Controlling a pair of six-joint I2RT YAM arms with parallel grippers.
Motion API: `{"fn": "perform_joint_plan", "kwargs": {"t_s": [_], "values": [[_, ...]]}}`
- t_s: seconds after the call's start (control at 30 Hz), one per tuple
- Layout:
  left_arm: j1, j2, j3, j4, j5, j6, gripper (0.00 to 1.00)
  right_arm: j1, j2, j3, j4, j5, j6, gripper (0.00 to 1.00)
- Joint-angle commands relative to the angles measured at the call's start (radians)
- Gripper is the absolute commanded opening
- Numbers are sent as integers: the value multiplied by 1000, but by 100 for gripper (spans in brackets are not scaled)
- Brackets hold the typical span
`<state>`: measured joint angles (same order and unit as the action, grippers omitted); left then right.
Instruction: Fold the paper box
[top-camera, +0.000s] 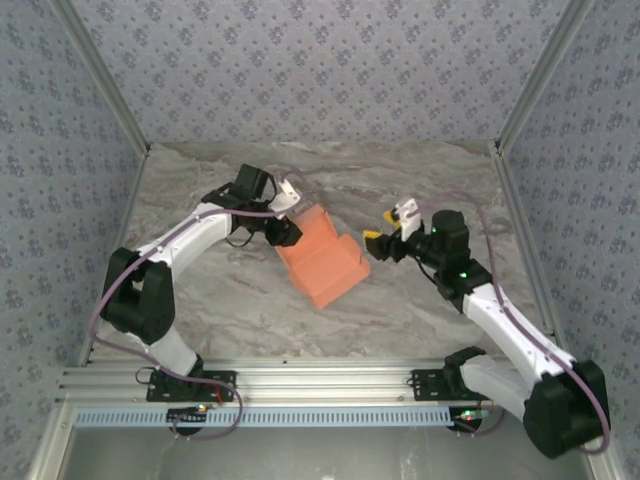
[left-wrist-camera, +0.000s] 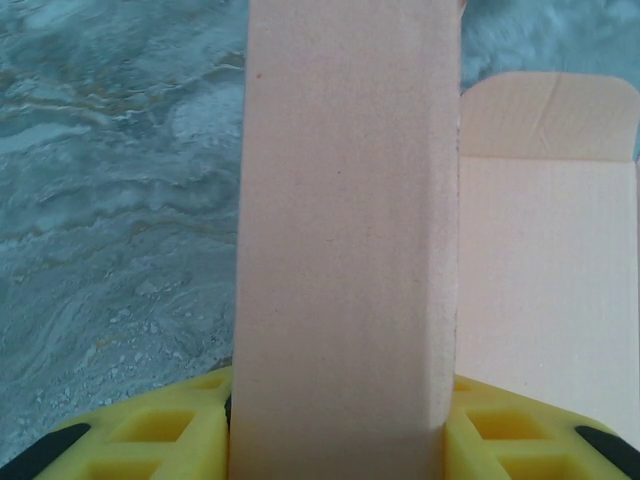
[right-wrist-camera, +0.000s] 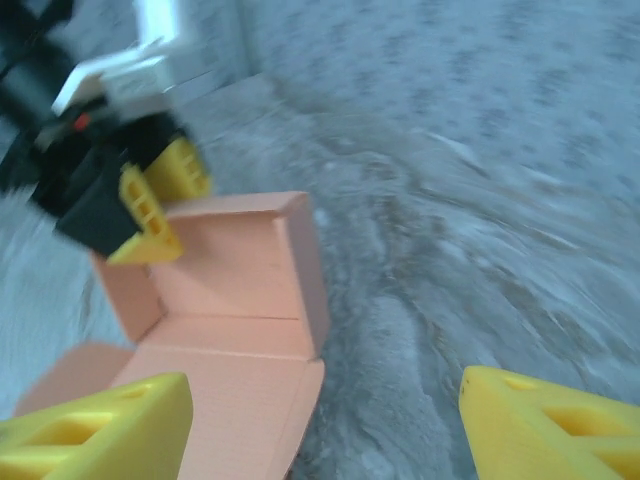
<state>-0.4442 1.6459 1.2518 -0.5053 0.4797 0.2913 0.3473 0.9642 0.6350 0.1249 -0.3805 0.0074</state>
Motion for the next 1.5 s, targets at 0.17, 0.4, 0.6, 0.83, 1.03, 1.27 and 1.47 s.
{"fn": "perform_joint_plan", "kwargs": {"t_s": [0.17,0.4,0.6,0.83,1.03,1.27,1.47], "values": [[0,-69,-117,417,26,-558,43,-43,-129,-65,-208,75,1062,65],[-11,-107,-200,533,-37,-647,43,-8,10,32,-255,-112,968,68],[-14,-139,-253,607,-55,-701,44,46,179,120,-239,-136,920,56],[-16,-168,-301,623,-94,-732,45,67,277,281,-431,-39,701,26],[-11,-194,-334,640,-123,-810,77,61,357,420,-639,71,452,0],[31,-291,-329,504,-145,-813,99,84,489,664,-887,209,119,0],[141,-352,-323,314,-181,-845,99,178,587,872,-1089,365,-256,0]]}}
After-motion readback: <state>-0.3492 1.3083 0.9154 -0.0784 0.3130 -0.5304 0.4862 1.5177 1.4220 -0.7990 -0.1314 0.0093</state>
